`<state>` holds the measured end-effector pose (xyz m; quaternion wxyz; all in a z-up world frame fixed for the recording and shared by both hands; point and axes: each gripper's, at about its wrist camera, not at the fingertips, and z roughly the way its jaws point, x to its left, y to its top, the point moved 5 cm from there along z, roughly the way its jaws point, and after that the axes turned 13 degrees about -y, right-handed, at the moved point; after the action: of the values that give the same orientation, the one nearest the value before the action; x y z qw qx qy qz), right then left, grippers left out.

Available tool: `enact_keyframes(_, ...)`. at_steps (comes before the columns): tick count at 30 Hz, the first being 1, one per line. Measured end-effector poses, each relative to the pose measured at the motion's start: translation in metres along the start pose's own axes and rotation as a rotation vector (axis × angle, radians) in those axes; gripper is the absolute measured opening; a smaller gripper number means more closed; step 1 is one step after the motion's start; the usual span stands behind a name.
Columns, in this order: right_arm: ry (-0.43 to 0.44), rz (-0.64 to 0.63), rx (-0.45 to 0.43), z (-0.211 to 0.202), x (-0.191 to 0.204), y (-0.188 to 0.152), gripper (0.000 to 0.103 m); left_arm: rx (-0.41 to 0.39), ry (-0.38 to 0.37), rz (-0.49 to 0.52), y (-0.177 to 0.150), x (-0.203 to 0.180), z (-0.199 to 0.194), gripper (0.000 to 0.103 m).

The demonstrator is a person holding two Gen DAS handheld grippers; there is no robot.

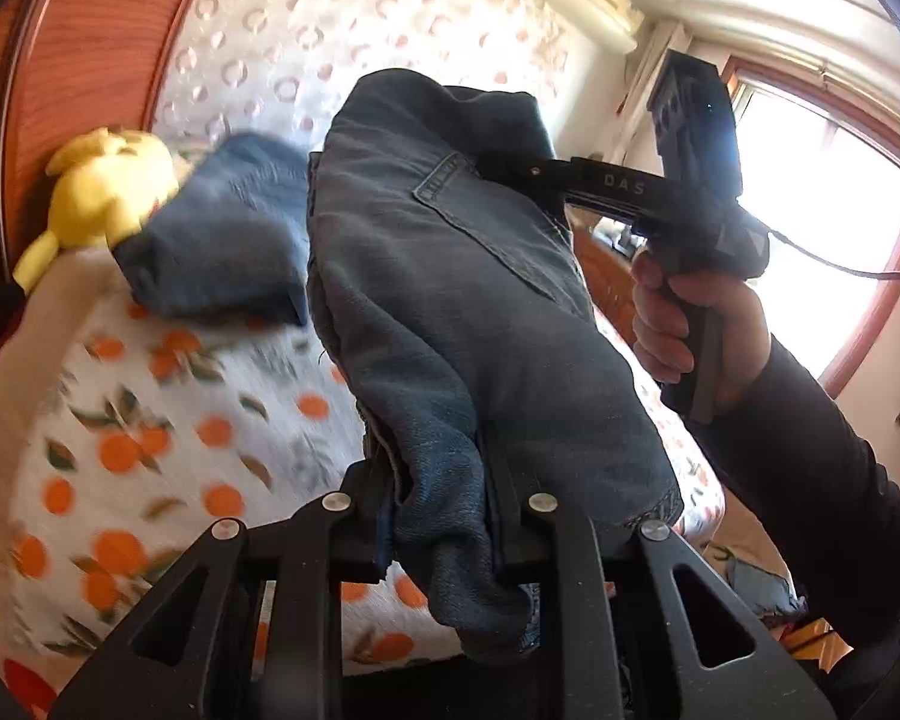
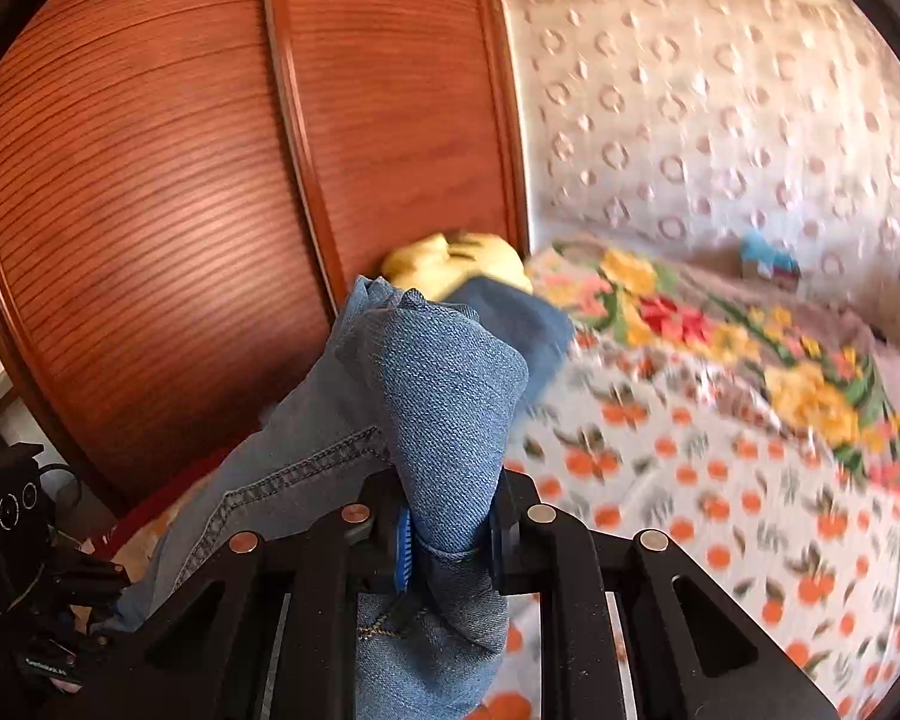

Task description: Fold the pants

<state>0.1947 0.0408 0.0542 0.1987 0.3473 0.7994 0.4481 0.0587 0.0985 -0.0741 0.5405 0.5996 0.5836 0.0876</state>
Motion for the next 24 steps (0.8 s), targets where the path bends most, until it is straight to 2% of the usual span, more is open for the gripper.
enact_keyframes(6, 0.024, -0.06, -0.075, -0.003, 0.033, 0.051, 0.018, -0.089, 0.039, 0.025, 0.037, 0.015, -0.035, 0.023)
enact_keyframes(10, 0.039, -0.06, -0.096, 0.019, 0.043, 0.075, 0.018, -0.11, 0.087, 0.055, 0.067, 0.035, -0.05, 0.023)
enact_keyframes(17, 0.021, 0.018, -0.073, 0.09, 0.018, 0.089, 0.018, -0.072, 0.16, 0.108, 0.122, 0.08, -0.037, 0.023)
enact_keyframes(20, 0.004, 0.066, -0.043, 0.128, 0.0, 0.086, 0.018, -0.039, 0.198, 0.123, 0.143, 0.11, -0.015, 0.023)
enact_keyframes(24, -0.025, 0.103, 0.037, 0.19, -0.023, 0.073, 0.02, 0.029, 0.24, 0.094, 0.15, 0.149, 0.016, 0.023)
